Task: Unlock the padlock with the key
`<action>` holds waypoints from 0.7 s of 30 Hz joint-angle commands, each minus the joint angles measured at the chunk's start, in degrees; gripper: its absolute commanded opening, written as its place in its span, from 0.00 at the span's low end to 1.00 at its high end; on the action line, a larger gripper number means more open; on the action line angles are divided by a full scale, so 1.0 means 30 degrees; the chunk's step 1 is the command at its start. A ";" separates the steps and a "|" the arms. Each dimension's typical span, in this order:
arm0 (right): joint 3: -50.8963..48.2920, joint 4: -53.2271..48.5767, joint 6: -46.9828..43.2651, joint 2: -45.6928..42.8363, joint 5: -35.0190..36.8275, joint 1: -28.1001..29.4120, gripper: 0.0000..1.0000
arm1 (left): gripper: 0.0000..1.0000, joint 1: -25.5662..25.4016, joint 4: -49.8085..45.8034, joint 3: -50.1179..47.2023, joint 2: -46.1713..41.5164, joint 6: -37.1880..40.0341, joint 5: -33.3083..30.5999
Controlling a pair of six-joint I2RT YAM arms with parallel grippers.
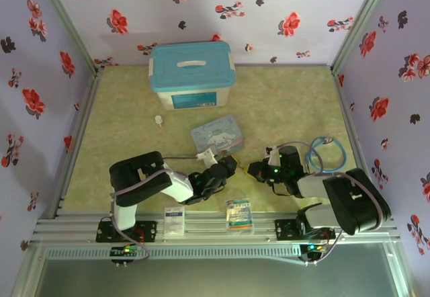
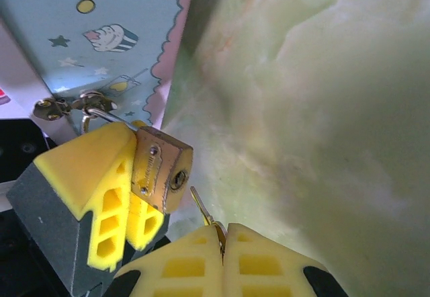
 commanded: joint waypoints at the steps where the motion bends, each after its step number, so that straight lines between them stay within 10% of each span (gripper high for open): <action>1: 0.0190 0.2509 0.0591 0.0669 -0.1053 -0.0162 0.00 | 0.00 0.0198 -0.0008 -0.0198 -0.0357 -0.1253 0.0776; 21: -0.0391 0.4714 0.1572 0.1820 -0.1742 -0.1333 0.00 | 0.00 0.0322 0.0318 -0.0090 -0.0200 -0.1202 0.0853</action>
